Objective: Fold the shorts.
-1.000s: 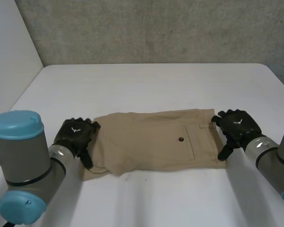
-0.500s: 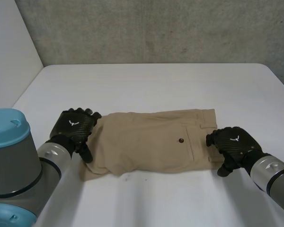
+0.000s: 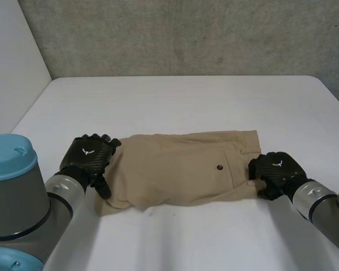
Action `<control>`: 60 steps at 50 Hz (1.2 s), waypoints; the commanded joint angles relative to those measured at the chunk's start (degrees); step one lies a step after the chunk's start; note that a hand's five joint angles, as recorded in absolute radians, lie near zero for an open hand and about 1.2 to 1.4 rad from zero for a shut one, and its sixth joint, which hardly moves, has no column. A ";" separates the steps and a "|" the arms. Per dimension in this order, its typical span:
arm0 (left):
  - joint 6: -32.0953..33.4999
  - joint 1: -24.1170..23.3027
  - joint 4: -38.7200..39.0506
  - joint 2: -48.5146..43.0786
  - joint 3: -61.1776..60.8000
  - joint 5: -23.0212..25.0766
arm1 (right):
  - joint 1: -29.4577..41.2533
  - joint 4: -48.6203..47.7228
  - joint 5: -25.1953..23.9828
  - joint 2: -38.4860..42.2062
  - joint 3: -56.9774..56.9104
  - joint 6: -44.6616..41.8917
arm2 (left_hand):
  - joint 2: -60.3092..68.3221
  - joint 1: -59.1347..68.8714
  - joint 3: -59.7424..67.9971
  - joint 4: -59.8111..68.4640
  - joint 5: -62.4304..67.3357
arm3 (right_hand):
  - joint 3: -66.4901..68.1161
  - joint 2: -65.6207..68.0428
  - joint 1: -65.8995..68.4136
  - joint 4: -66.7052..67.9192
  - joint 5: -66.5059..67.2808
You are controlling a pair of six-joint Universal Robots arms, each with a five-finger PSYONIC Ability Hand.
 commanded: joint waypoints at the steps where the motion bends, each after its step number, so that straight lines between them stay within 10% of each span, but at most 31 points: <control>1: 0.02 -0.20 0.00 0.33 0.00 -0.17 | -0.67 -1.19 1.76 -0.91 0.04 0.99 | -1.79 -1.16 -2.55 -1.89 -1.86 | 26.48 26.77 37.97 26.49 29.74; 18: 0.02 0.95 -0.18 5.51 -2.55 0.01 | -17.37 9.43 3.70 -8.73 -4.26 -11.93 | -2.29 -1.66 -3.06 -2.40 -2.36 | 26.48 26.77 37.97 26.49 29.74; 30: -0.06 0.33 -0.18 6.31 -2.99 -0.25 | 9.07 13.14 2.39 -14.80 -14.81 -13.69 | -2.46 -1.83 -3.23 -2.57 -2.53 | 26.48 26.77 37.97 26.49 29.74; 41: -0.42 -0.11 -0.09 6.92 -2.29 -0.34 | 28.95 16.81 -12.72 -3.38 -12.62 -19.05 | -2.46 -1.83 -3.23 -2.57 -2.53 | 26.48 26.77 37.97 26.49 29.74; 44: -0.50 -0.11 -0.09 6.92 -1.32 -0.43 | 28.95 20.68 -15.45 -2.59 -12.87 -20.11 | -2.46 -1.83 -3.23 -2.57 -2.53 | -8.04 -7.75 3.45 -8.03 -4.77; 51: -2.95 -1.42 0.00 6.66 3.59 -0.43 | 25.45 21.84 -15.11 -6.27 -16.65 -10.38 | -1.96 -1.33 -2.73 -2.06 -2.03 | -43.41 -43.12 -31.92 -43.41 -40.15; 60: -9.46 -7.30 -0.35 0.52 11.86 -0.78 | 15.77 15.60 -10.98 -12.86 -17.27 18.98 | -0.78 -0.15 -1.55 -0.89 -0.85 | -43.52 -43.23 -32.03 -43.51 -40.26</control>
